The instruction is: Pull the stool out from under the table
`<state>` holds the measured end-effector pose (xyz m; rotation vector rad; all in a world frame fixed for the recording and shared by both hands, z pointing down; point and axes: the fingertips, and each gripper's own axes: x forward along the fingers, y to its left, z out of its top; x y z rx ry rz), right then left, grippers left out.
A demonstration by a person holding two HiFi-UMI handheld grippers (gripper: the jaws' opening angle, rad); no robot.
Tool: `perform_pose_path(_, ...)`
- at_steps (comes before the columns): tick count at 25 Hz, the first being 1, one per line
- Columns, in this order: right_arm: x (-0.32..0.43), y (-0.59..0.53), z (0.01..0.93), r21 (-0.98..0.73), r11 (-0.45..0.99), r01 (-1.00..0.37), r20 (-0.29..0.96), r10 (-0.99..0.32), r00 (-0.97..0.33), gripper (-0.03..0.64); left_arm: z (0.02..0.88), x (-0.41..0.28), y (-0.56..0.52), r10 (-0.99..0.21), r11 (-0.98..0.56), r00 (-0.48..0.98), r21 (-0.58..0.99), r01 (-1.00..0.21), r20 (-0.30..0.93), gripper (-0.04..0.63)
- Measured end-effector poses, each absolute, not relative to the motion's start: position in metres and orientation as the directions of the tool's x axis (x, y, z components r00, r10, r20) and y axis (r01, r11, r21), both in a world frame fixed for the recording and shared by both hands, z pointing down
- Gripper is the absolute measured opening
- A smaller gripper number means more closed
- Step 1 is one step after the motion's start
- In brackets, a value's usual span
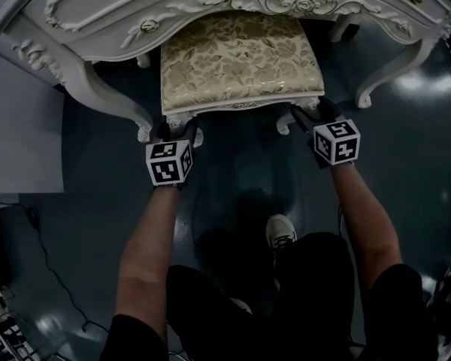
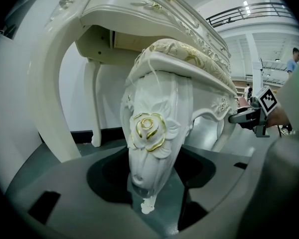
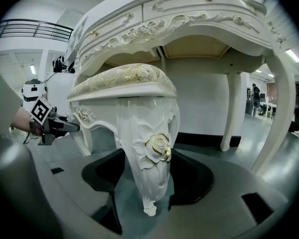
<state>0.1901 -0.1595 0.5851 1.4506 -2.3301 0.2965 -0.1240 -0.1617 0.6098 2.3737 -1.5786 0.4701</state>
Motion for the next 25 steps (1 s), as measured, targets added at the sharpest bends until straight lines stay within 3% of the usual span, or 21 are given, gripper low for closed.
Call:
perform_pose_path(10, 0.189, -0.159, 0.589, 0.034, 0.454, -0.890, 0.398, -0.823, -0.405, 0.293, 0.611, -0.126, -0.162, -0.873, -0.358, 0.342, 0.020, -0.934, 0.347, 0.264)
perform_pose_path(25, 0.190, -0.153, 0.584, 0.013, 0.438, -0.899, 0.484, -0.790, -0.378, 0.291, 0.613, -0.127, -0.157, -0.830, -0.377, 0.366, 0.059, -0.924, 0.421, 0.253)
